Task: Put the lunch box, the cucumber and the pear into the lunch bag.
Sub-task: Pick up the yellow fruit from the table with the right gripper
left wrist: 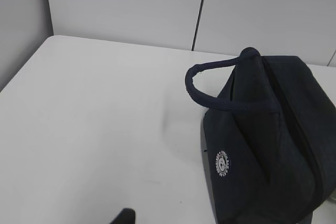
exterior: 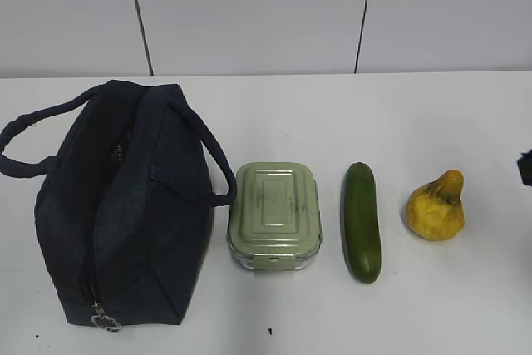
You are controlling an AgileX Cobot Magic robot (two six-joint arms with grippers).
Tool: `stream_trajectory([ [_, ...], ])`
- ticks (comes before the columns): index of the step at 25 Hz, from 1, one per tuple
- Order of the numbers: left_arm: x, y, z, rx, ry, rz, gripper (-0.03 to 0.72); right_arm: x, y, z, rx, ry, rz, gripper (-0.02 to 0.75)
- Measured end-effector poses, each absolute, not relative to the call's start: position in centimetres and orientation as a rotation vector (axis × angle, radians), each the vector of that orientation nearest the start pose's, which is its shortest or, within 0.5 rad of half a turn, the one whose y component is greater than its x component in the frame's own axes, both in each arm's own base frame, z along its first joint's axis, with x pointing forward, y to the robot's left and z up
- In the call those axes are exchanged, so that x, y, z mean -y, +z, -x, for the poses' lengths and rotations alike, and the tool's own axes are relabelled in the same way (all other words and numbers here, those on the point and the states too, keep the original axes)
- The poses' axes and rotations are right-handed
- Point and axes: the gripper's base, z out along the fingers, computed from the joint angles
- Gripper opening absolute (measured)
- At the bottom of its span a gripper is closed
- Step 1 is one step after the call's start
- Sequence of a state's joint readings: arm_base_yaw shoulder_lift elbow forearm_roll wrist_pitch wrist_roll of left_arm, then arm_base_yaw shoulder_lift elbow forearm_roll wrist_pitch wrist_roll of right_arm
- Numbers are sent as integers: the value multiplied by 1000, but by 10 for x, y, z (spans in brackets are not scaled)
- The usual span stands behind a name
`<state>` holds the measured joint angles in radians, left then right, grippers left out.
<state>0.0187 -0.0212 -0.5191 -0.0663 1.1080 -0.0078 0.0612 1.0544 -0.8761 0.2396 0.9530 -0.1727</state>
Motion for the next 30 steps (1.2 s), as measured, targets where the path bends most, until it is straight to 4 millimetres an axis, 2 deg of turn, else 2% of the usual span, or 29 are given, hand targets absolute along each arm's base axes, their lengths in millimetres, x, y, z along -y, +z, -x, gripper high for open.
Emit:
stream_trajectory([
  [8,6,279,12,-2050,-72,21,309,-34,287,-274,-2734,273,192,430],
  [16,6,279,12,-2050,-72,21,309,-37,242,-340,-2956,266,219,430],
  [21,6,279,12,-2050,-72,21,309,-31,233,-360,-3008,152,193,430],
  [25,6,279,12,-2050,-72,21,309,-30,232,-363,-3024,138,187,430],
  [30,6,279,12,-2050,-72,21,309,-29,220,-365,-3081,141,184,430],
])
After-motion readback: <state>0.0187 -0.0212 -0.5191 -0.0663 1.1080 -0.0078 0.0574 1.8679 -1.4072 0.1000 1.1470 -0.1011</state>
